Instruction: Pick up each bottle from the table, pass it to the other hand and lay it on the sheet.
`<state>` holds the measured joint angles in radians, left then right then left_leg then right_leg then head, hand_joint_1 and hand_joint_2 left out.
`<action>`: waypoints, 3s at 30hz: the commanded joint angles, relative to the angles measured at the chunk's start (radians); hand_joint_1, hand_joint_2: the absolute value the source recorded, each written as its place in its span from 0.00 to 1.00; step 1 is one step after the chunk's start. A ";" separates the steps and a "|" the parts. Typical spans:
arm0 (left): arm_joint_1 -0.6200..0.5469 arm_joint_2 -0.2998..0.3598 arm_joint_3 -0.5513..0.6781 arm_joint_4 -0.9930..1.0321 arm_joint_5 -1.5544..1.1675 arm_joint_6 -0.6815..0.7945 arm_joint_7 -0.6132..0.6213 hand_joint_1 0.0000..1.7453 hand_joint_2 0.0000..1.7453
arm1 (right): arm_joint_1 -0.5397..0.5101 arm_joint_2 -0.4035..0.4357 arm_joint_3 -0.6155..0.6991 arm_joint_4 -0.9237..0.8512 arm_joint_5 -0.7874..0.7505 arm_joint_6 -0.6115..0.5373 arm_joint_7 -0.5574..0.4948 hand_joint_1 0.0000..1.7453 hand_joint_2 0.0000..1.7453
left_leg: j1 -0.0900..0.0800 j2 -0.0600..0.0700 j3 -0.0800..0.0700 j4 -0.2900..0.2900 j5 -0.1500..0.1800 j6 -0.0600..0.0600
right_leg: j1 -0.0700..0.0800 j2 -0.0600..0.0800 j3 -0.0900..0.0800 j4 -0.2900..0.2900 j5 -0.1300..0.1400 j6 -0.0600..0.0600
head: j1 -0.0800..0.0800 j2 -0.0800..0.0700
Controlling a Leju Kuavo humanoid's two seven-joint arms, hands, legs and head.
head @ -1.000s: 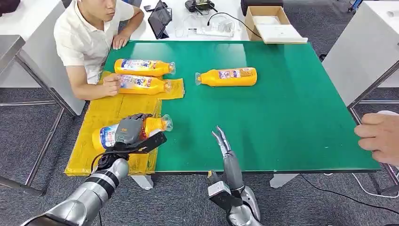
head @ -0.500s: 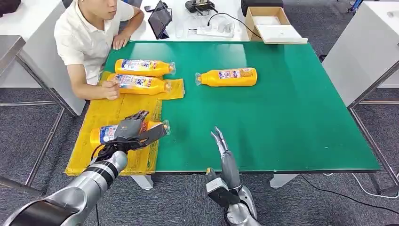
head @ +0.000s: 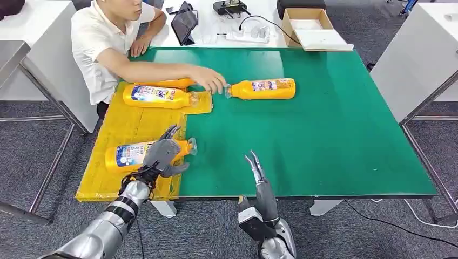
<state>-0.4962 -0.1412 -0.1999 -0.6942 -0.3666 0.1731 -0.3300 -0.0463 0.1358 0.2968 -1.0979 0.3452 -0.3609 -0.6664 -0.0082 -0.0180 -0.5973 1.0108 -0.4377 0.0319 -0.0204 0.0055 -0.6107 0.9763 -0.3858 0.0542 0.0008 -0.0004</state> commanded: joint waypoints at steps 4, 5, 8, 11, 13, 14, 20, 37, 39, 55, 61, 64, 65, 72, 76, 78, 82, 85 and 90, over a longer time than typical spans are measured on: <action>0.350 0.091 -0.067 -0.882 0.398 -0.013 -0.094 0.00 1.00 | 0.049 -0.039 -0.045 -0.028 -0.019 -0.040 -0.032 0.00 0.00 | 0.002 0.005 -0.001 0.001 -0.004 -0.002 | 0.002 0.003 -0.002 0.001 -0.002 -0.003 | 0.000 0.000; 0.357 0.095 -0.071 -0.902 0.398 -0.013 -0.093 0.00 1.00 | 0.049 -0.042 -0.044 -0.029 -0.021 -0.038 -0.032 0.00 0.00 | 0.001 0.003 -0.002 0.000 -0.003 -0.002 | 0.002 0.002 -0.004 0.000 -0.002 -0.002 | 0.000 0.000; 0.397 0.096 -0.073 -0.976 0.367 0.040 -0.133 0.00 1.00 | 0.047 -0.048 -0.048 -0.036 -0.018 -0.041 -0.032 0.00 0.00 | 0.002 0.004 -0.002 0.001 -0.004 -0.003 | 0.002 0.002 -0.003 0.000 -0.002 -0.003 | 0.000 0.000; 0.410 0.097 -0.079 -0.991 0.361 0.051 -0.139 0.00 1.00 | 0.048 -0.049 -0.051 -0.039 -0.018 -0.041 -0.032 0.00 0.00 | 0.001 0.002 -0.003 0.000 -0.002 -0.002 | 0.001 0.001 -0.004 0.000 -0.001 -0.002 | 0.000 0.000; 0.426 0.087 -0.074 -1.008 0.351 0.085 -0.167 0.00 1.00 | 0.050 -0.055 -0.059 -0.048 -0.014 -0.038 -0.032 0.00 0.00 | 0.002 0.002 -0.002 0.000 -0.003 -0.002 | 0.002 0.001 -0.003 0.000 -0.002 -0.002 | 0.000 0.000; 0.454 0.090 -0.083 -1.041 0.346 0.100 -0.181 0.00 1.00 | 0.047 -0.079 -0.058 -0.060 0.019 -0.041 -0.010 0.00 0.00 | 0.001 0.002 -0.003 0.000 -0.002 -0.002 | 0.002 0.000 -0.003 0.000 -0.002 -0.002 | 0.000 0.000; 0.580 0.096 -0.107 -1.146 0.293 0.170 -0.210 0.00 1.00 | -0.033 -0.202 -0.203 0.013 0.231 -0.046 0.180 0.00 0.00 | 0.000 0.004 -0.001 -0.001 -0.003 -0.001 | 0.001 0.002 -0.002 -0.002 -0.001 -0.001 | 0.000 0.000; 0.534 0.062 -0.134 -1.062 0.322 0.160 -0.166 0.00 1.00 | -0.317 -0.296 -0.218 0.416 0.573 -0.078 0.367 0.00 0.00 | 0.001 0.004 -0.001 -0.001 -0.002 -0.001 | 0.001 0.001 -0.001 -0.003 0.000 -0.001 | 0.000 0.000; 0.524 0.057 -0.142 -1.053 0.329 0.152 -0.164 0.00 1.00 | -0.358 -0.286 -0.181 0.463 0.613 -0.054 0.389 0.00 0.00 | 0.001 0.004 0.001 -0.001 -0.003 -0.002 | 0.001 0.001 0.000 -0.003 -0.001 -0.002 | 0.000 0.000; 0.470 0.055 -0.176 -0.996 0.338 0.135 -0.152 0.00 1.00 | -0.479 -0.199 -0.061 0.620 0.691 -0.011 0.419 0.00 0.00 | 0.001 0.004 -0.001 0.000 -0.002 -0.001 | 0.002 0.002 -0.001 -0.001 0.000 -0.001 | 0.000 0.000; 0.466 0.059 -0.188 -0.991 0.337 0.124 -0.149 0.00 1.00 | -0.498 -0.194 -0.024 0.662 0.716 0.003 0.431 0.00 0.00 | 0.002 0.005 0.001 0.000 -0.003 -0.001 | 0.002 0.001 0.000 -0.002 -0.001 -0.002 | 0.000 0.000; 0.469 0.060 -0.191 -0.994 0.337 0.123 -0.150 0.00 1.00 | -0.504 -0.198 -0.016 0.672 0.720 0.015 0.437 0.00 0.00 | 0.001 0.004 0.000 -0.001 -0.002 -0.001 | 0.002 0.001 -0.001 -0.002 0.000 -0.002 | 0.000 0.000; 0.470 0.061 -0.192 -0.995 0.338 0.123 -0.151 0.00 1.00 | -0.506 -0.201 -0.009 0.678 0.727 0.021 0.442 0.00 0.00 | 0.001 0.003 -0.001 0.000 -0.002 0.000 | 0.002 0.000 -0.002 -0.002 0.000 -0.001 | 0.000 0.000; 0.480 0.061 -0.195 -1.003 0.351 0.118 -0.155 0.00 1.00 | -0.507 -0.223 0.003 0.705 0.731 0.067 0.462 0.00 0.00 | 0.002 0.003 0.002 -0.001 -0.002 -0.001 | 0.002 -0.001 0.002 -0.002 -0.001 -0.002 | 0.000 0.000; 0.483 0.062 -0.197 -1.006 0.356 0.115 -0.159 0.00 1.00 | -0.505 -0.228 0.009 0.714 0.733 0.088 0.464 0.00 1.00 | 0.002 0.002 0.003 -0.001 -0.002 -0.001 | 0.002 -0.001 0.002 -0.002 -0.001 -0.001 | 0.000 0.000; 0.485 0.065 -0.200 -1.010 0.359 0.111 -0.162 0.00 1.00 | -0.504 -0.235 0.019 0.719 0.738 0.104 0.467 0.00 1.00 | 0.002 0.002 0.003 -0.001 -0.002 -0.001 | 0.002 -0.001 0.003 -0.003 -0.001 -0.002 | 0.000 0.000; 0.486 0.069 -0.203 -1.012 0.360 0.110 -0.160 0.00 1.00 | -0.502 -0.235 0.014 0.714 0.730 0.096 0.469 0.00 1.00 | 0.001 0.002 0.005 -0.001 -0.002 -0.001 | 0.002 -0.001 0.004 -0.003 -0.001 -0.002 | 0.000 0.000; 0.489 0.070 -0.204 -1.012 0.361 0.107 -0.159 0.00 1.00 | -0.497 -0.233 0.001 0.709 0.713 0.089 0.465 0.00 1.00 | 0.002 0.003 0.006 -0.001 -0.002 -0.001 | 0.002 -0.001 0.005 -0.003 0.000 -0.002 | 0.000 0.000; 0.489 0.070 -0.204 -1.012 0.361 0.107 -0.159 0.00 1.00 | -0.497 -0.233 0.001 0.709 0.713 0.089 0.465 0.00 1.00 | 0.001 0.003 0.006 -0.001 -0.001 0.000 | 0.001 -0.001 0.005 -0.002 0.000 -0.001 | 0.000 0.000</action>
<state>0.0063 -0.0927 -0.3838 -1.7441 -0.0107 0.2823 -0.4898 -0.5493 -0.1003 0.2735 -0.4707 1.0609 -0.2880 -0.2022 -0.0081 -0.0148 -0.5931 1.0110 -0.4389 0.0332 -0.0198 0.0063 -0.6083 0.9750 -0.3853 0.0549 0.0004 0.0000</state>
